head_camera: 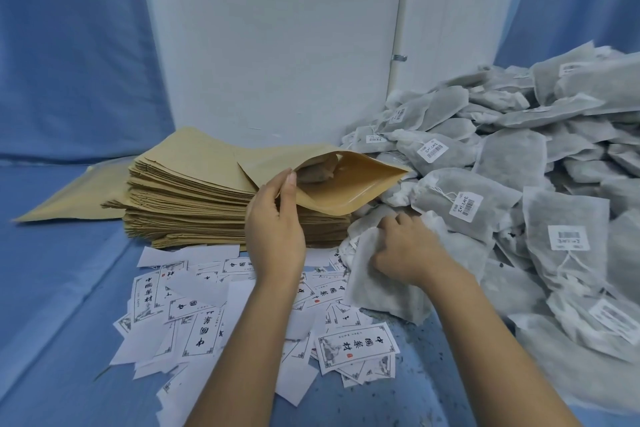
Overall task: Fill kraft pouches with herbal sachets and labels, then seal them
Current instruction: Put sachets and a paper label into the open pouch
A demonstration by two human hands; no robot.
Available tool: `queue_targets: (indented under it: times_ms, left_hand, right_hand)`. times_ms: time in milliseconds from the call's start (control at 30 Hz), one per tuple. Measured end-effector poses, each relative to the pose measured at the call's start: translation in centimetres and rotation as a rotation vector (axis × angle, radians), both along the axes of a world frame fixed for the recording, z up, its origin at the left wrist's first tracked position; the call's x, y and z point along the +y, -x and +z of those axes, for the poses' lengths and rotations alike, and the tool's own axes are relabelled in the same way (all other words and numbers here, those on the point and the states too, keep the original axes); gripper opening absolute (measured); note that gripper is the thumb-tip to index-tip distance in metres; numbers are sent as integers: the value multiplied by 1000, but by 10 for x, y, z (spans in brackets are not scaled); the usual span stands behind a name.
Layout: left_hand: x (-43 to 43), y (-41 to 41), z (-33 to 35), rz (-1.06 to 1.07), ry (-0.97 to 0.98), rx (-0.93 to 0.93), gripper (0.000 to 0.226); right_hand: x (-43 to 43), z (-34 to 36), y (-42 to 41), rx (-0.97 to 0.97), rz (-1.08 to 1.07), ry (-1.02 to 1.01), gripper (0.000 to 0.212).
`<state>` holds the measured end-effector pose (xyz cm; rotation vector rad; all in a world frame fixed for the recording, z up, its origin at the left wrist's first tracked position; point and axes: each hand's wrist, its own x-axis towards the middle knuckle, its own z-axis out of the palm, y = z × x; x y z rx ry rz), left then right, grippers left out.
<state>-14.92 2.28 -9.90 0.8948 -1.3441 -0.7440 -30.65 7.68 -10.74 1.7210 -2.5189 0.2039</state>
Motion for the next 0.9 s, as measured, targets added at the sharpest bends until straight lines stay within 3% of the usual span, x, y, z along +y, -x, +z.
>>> queue_targets:
  times_ms: [167, 300, 367, 433, 567, 633, 800, 900]
  left_hand:
    - [-1, -1, 0, -1, -2, -16, 32]
    - [-2, -3, 0, -6, 3, -30, 33]
    - [-2, -4, 0, -10, 4, -31, 33]
    - [-2, -5, 0, -11, 9, -41, 33]
    - [-3, -4, -1, 1, 12, -61, 34]
    - [-4, -3, -1, -2, 20, -69, 34]
    - [-3, -3, -1, -11, 45, -77, 34]
    - [-3, -3, -1, -9, 41, -78, 34]
  right_hand:
    - [3, 4, -8, 53, -9, -65, 41]
    - [8, 17, -13, 182, -26, -105, 27]
    - [11, 27, -17, 162, 23, -41, 10]
    - [17, 41, -17, -1, 108, 51, 13]
    - [34, 66, -18, -921, 335, 461, 10]
    - [33, 68, -18, -1151, 377, 690, 15]
    - [24, 64, -27, -1369, 325, 1033, 25]
    - [21, 56, -27, -1267, 282, 1103, 27]
